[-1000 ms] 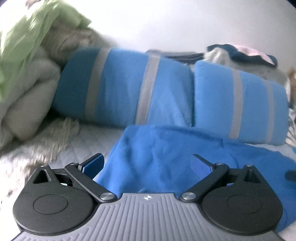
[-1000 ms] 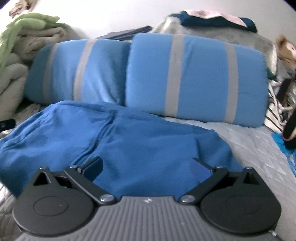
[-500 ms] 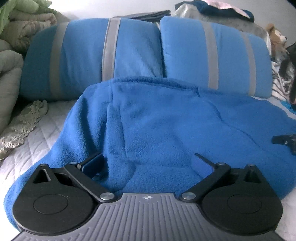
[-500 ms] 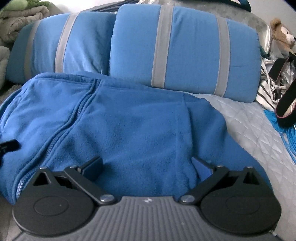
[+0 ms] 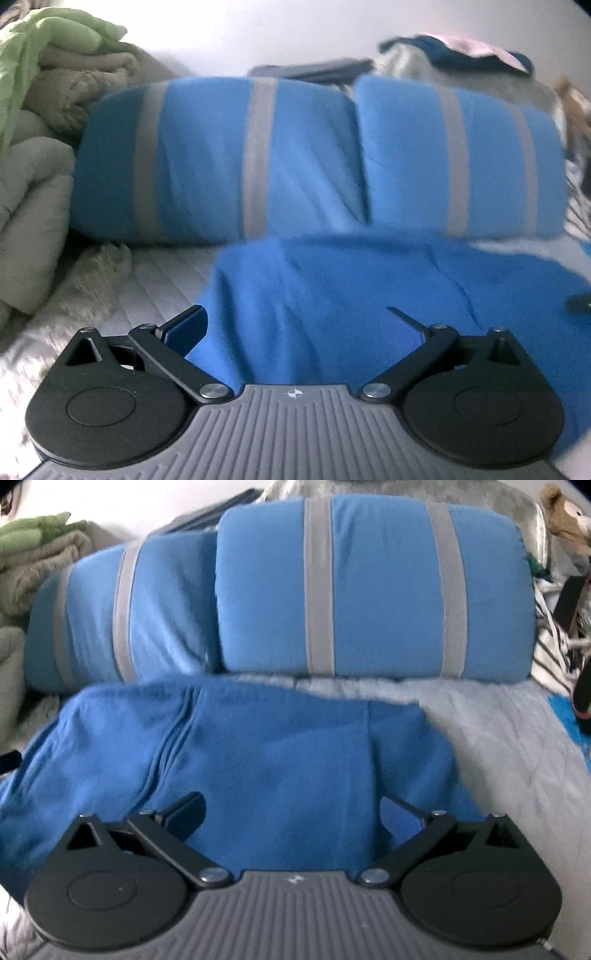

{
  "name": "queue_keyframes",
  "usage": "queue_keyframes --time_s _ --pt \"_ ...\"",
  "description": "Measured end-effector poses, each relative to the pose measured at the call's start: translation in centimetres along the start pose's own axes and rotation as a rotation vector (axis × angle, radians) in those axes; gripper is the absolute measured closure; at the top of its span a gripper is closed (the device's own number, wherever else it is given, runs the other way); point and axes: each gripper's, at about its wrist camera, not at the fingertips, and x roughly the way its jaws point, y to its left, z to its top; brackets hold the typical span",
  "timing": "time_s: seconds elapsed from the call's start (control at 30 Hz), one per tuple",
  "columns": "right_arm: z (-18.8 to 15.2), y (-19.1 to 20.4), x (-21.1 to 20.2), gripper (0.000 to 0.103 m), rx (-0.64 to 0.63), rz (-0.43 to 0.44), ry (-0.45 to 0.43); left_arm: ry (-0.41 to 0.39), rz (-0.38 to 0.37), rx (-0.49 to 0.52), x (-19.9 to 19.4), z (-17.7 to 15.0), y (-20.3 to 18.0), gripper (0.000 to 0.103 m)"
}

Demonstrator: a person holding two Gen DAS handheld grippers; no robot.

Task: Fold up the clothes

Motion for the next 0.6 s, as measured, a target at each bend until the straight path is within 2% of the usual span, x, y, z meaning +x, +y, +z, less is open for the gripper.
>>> queue_keyframes --time_s 0.07,0.17,0.33,0.47,0.6 --pt "1.5 -1.2 0.6 0.000 0.004 0.001 0.007 0.043 -0.029 -0.028 2.0 1.5 1.5 0.000" --pt "3.0 -3.8 1.9 0.000 0.052 0.009 0.037 0.183 -0.127 -0.074 5.7 2.1 3.9 0.000" --pt "3.8 -9.2 4.3 0.000 0.187 0.002 0.112 0.325 -0.198 -0.248 9.2 -0.1 8.3 0.001" --pt "3.7 -12.8 6.2 0.000 0.324 0.082 0.203 0.408 -0.342 -0.403 11.0 -1.8 10.8 0.000" --pt "3.3 -14.6 8.6 0.000 0.420 0.204 0.315 0.481 -0.430 -0.514 12.4 -3.0 12.2 0.000"
